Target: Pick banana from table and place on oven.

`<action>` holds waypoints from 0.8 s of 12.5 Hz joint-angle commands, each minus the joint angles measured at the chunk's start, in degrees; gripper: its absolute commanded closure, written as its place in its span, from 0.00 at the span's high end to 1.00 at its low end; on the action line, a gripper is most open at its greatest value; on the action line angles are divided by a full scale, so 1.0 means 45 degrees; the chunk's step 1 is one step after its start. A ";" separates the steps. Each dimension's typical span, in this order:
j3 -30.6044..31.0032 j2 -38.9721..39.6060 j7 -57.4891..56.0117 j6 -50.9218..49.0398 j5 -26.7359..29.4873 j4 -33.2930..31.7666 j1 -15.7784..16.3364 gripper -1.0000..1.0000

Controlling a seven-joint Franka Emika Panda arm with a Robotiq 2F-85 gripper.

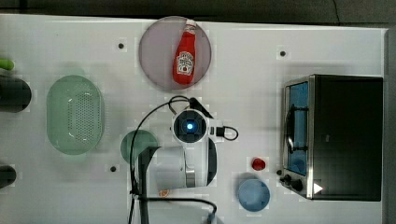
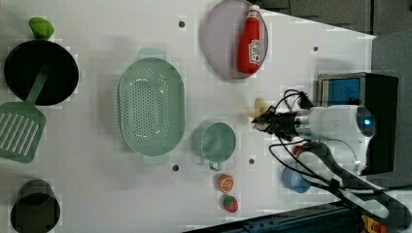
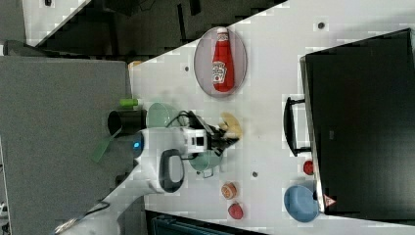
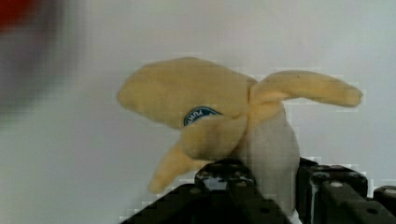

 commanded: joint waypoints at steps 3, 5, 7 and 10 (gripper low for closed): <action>0.0067 -0.3941 0.0480 -0.3210 0.0003 0.1295 -0.0011 0.25; -0.0044 -0.4961 0.0464 -0.5570 0.0003 0.2190 -0.0063 0.25; -0.0253 -0.5649 0.0439 -0.8006 0.0003 0.3365 -0.0068 0.25; -0.0761 -0.6046 0.0362 -1.1305 0.0002 0.5385 -0.0077 0.25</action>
